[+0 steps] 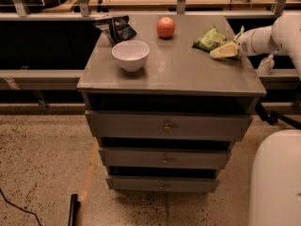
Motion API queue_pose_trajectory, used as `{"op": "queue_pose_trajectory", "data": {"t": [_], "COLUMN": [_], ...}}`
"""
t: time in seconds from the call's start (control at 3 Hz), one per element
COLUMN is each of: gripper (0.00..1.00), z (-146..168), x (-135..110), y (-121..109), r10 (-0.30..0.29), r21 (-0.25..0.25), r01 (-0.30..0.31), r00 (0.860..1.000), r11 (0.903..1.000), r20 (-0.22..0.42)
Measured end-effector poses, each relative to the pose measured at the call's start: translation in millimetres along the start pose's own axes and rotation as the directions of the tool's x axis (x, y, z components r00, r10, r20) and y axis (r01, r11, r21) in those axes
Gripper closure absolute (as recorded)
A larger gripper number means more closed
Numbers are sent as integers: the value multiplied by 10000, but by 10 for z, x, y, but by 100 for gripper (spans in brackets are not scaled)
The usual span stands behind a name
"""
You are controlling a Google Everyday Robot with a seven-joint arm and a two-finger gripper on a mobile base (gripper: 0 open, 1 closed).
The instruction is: Place green jalapeno chip bag into white bowl
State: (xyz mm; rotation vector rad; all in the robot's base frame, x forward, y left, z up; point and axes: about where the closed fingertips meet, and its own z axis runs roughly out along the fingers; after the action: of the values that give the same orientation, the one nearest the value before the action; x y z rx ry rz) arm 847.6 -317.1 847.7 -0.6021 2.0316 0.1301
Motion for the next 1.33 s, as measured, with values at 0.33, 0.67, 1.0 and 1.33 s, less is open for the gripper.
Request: {"op": "queue_pose_trajectory", "data": {"t": [0.33,0.67,1.0,1.33], "gripper": [41,65,88,100], "z": [102,96,86,86], "x": [45,31,16,16], "y": [17,15,12,13], "r10": [-79,-83,-83,-84], "r21": [-227,-237,-237,-239], "r01": [79,84,84,85], "r00": [10000,10000,10000,10000], "r11": [9997,9997,9997,9997], "r20": [30,34,36,38]}}
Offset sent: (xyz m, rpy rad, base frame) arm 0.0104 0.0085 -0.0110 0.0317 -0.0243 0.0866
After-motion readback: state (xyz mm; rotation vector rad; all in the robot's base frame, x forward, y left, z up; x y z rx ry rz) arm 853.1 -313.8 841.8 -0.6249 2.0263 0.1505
